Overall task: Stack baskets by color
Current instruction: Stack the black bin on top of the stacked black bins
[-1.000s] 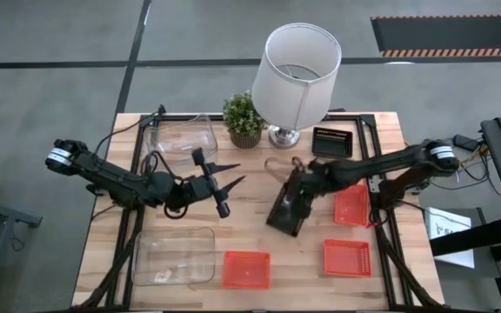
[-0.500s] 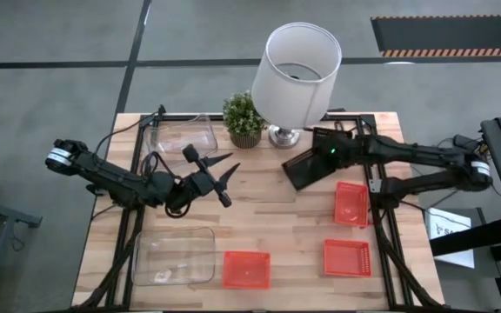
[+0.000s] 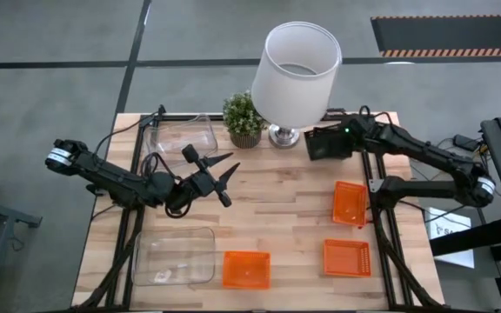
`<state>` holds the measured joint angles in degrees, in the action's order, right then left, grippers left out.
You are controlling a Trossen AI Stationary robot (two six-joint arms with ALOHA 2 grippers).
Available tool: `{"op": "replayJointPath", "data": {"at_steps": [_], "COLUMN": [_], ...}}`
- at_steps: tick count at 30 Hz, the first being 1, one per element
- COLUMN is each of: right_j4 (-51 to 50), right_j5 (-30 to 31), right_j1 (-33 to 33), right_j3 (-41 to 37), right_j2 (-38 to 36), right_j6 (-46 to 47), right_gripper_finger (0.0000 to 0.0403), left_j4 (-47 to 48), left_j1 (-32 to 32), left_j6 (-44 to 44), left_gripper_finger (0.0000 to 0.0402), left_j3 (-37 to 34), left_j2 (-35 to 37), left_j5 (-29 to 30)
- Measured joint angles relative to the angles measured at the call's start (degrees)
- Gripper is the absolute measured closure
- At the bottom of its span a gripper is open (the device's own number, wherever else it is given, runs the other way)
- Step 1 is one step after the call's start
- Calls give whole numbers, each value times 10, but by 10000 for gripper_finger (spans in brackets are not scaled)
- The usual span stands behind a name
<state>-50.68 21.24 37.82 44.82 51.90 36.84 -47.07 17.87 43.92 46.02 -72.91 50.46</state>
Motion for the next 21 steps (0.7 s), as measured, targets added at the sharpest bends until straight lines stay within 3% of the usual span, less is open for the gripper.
{"op": "replayJointPath", "data": {"at_steps": [6,13,21], "right_j4": [5,23,32], "right_j5": [65,77,94], "right_j1": [26,26,26], "right_j3": [0,0,0], "right_j2": [0,20,74], "right_j6": [12,31,37], "right_gripper_finger": [394,391,337], "left_j4": [0,0,0], "left_j1": [0,0,2], "left_j6": [0,0,0], "left_gripper_finger": [269,269,269], "left_j3": [0,-2,-2], "left_j2": [0,0,0], "left_j5": [0,0,0]}}
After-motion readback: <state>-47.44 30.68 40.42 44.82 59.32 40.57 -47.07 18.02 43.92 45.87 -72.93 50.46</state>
